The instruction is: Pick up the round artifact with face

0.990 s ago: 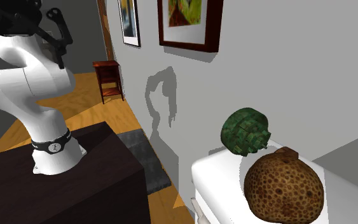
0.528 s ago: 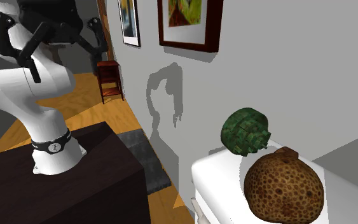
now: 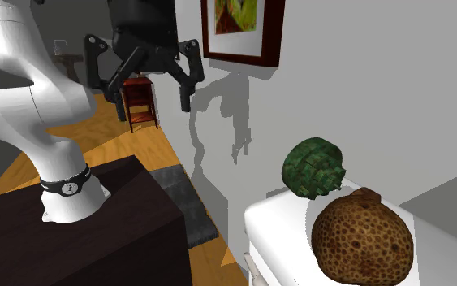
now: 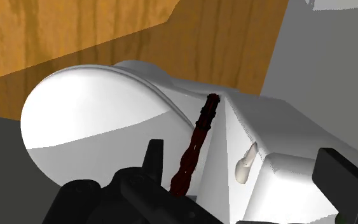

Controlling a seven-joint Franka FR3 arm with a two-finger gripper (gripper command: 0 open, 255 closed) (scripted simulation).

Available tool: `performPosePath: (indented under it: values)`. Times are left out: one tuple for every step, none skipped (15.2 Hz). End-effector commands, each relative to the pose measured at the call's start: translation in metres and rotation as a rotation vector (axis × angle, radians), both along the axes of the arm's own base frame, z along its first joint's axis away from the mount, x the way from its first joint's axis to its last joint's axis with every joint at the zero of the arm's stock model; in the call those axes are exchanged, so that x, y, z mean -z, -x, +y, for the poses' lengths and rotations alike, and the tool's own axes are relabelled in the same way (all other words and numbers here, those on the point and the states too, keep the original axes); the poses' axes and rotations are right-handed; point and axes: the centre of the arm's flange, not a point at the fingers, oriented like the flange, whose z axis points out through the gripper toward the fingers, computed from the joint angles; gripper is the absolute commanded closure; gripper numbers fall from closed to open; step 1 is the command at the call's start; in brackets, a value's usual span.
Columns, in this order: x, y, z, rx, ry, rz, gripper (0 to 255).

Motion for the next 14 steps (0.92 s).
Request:
performPosePath:
  values:
    - [0.004, -0.016, 0.021, 0.016, 0.004, -0.018, 0]
    - [0.006, -0.024, 0.031, 0.024, 0.007, -0.026, 0]
    - [0.009, -0.032, 0.041, 0.032, 0.01, -0.035, 0]
    - [0.011, -0.04, 0.05, 0.039, 0.013, -0.043, 0]
    - [0.013, -0.048, 0.06, 0.047, 0.015, -0.052, 0]
    - [0.015, -0.057, 0.069, 0.054, 0.018, -0.06, 0]
    - [0.017, -0.065, 0.078, 0.062, 0.021, -0.068, 0]
    - [0.019, -0.074, 0.088, 0.07, 0.024, -0.077, 0]
    - [0.021, -0.083, 0.097, 0.077, 0.027, -0.085, 0]
    - [0.023, -0.091, 0.106, 0.085, 0.03, -0.094, 0]
    - [0.025, -0.1, 0.115, 0.092, 0.032, -0.102, 0]
    - [0.027, -0.109, 0.124, 0.1, 0.035, -0.11, 0]
    - [0.029, -0.118, 0.133, 0.108, 0.038, -0.119, 0]
    - [0.031, -0.127, 0.142, 0.115, 0.041, -0.127, 0]
